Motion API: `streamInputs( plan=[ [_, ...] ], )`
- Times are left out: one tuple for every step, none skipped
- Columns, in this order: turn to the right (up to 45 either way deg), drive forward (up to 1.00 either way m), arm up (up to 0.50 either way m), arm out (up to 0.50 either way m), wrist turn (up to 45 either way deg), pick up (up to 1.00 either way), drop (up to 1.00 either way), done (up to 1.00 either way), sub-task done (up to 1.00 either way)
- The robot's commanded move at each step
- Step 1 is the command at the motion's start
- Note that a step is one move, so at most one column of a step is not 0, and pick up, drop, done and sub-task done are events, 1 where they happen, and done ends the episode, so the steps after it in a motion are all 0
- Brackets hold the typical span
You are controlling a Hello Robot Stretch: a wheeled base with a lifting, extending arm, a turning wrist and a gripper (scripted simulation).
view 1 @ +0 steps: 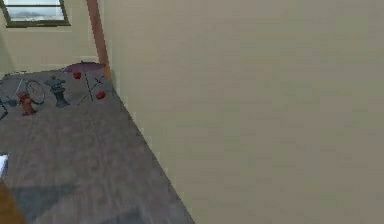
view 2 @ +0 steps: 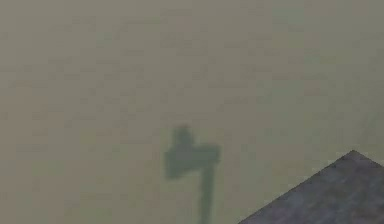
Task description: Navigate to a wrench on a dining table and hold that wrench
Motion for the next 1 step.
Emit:
streamInputs(
  plan=[
    [-45.0, 0.00, 0.00, 0.00, 0.0, 0.00, 0.00, 0.00, 0.00]
  ],
)
